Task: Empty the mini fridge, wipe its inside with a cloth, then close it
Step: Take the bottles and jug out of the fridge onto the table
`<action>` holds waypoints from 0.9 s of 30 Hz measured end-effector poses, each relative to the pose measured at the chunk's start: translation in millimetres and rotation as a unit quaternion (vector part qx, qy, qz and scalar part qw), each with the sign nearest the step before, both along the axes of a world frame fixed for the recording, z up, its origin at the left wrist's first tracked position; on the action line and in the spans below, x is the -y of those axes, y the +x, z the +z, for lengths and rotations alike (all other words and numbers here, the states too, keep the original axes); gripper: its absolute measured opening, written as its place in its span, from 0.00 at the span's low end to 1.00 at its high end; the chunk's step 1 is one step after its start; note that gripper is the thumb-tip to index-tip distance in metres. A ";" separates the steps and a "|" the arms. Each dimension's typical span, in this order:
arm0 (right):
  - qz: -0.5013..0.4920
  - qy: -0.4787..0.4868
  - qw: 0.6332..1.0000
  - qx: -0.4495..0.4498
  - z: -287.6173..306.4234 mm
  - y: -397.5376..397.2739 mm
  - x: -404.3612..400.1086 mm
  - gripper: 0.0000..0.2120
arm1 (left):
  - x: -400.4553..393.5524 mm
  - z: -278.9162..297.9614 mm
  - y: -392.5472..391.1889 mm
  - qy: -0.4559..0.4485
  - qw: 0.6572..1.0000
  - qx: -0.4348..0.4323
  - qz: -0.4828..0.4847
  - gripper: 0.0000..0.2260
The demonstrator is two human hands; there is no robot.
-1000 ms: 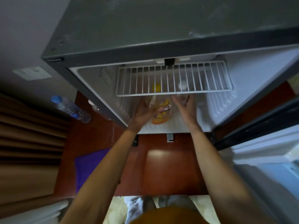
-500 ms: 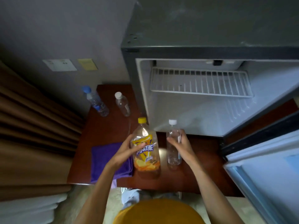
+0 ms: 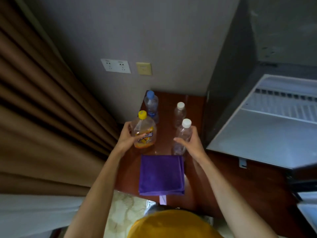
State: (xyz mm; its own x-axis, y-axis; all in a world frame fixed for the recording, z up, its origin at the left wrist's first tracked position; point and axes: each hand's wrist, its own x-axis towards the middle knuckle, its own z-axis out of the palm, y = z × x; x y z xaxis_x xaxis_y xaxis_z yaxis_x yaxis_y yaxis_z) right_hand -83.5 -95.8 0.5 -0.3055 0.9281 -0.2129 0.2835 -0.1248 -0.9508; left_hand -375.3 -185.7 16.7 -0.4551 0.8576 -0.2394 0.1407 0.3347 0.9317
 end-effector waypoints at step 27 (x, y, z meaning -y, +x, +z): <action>-0.126 -0.015 0.981 0.145 -66.3 -1.7 61.2 0.53 | -7.7 -87.0 -20.3 -0.092 0.993 -0.071 0.001 0.46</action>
State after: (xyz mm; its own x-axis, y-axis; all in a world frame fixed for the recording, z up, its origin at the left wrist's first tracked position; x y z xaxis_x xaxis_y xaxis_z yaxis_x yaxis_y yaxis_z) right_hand -85.1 -157.0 -65.8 0.0104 0.9581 -0.2861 0.4979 -0.2531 -0.8295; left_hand -395.7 -178.1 -70.3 -0.4974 0.8044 -0.3250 0.2658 0.4979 0.8255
